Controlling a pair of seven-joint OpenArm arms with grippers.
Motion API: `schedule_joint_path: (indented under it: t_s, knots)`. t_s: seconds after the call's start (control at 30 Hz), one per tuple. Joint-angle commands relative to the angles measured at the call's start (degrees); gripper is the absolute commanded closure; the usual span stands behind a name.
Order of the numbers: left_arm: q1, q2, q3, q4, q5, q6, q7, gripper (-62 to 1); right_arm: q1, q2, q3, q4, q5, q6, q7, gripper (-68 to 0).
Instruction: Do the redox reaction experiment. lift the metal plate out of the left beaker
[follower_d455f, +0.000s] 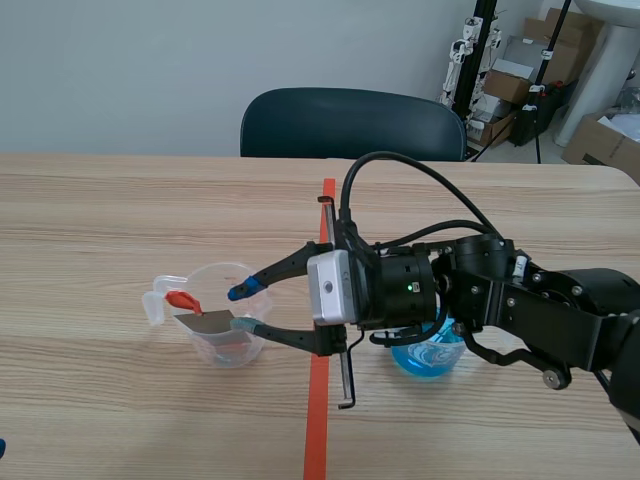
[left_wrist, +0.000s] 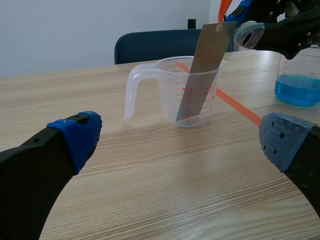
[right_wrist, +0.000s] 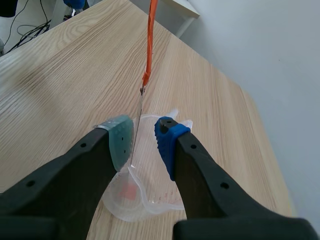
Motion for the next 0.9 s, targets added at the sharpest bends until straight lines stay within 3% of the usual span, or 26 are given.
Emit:
schedule_joint_path:
  t_s: [0.0, 0.4, 0.87]
  knots:
    - [0.3, -0.4, -0.1, 0.7, -0.4, -0.1, -2.6, -62.3, 1.3, -0.3, 0.1, 0.4, 0.7, 0.2, 0.5, -11.8]
    - [0.3, -0.4, -0.1, 0.7, -0.4, -0.1, -2.6, -62.3, 1.3, -1.0, 0.1, 0.4, 0.7, 0.2, 0.5, -1.7]
    - [0.3, -0.4, -0.1, 0.7, -0.4, -0.1, -2.6, -62.3, 1.3, -1.0, 0.1, 0.4, 0.7, 0.2, 0.5, -0.6]
